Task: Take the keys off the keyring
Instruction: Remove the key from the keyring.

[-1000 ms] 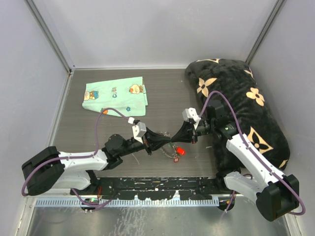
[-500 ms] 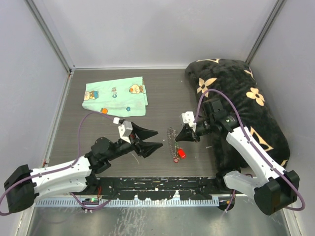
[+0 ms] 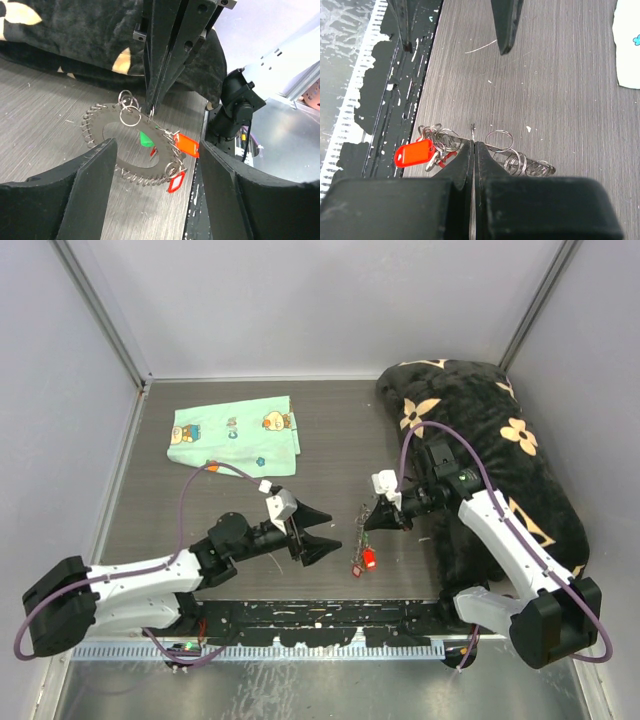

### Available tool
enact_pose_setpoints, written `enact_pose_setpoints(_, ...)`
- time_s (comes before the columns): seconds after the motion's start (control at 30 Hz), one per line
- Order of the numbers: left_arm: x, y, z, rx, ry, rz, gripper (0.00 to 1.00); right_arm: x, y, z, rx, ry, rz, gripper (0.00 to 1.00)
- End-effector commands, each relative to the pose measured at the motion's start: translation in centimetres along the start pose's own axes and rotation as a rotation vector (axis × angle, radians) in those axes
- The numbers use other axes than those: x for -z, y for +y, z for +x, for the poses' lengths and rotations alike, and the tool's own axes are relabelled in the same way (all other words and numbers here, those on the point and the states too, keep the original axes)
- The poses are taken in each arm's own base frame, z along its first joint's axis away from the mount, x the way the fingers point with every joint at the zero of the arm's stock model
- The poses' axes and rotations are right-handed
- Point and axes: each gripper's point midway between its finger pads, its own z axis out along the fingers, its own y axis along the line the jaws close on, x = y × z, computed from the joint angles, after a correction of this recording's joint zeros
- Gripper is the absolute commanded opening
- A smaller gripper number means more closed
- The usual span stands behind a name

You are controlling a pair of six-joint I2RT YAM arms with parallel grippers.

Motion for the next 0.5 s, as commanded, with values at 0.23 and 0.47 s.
enact_pose_setpoints(0.23,-3.2,-1.7,-1.9,-0.192,-0.140,0.173,0.64,0.8,-0.1,-2.2,0.099,-0.063,-0.012,0.01)
enact_pose_setpoints(0.47,-4.3,-1.1,-0.6,-0.192,-0.144,0.177,0.44,0.5,0.0,-2.1,0.087,-0.076,-0.034,0.01)
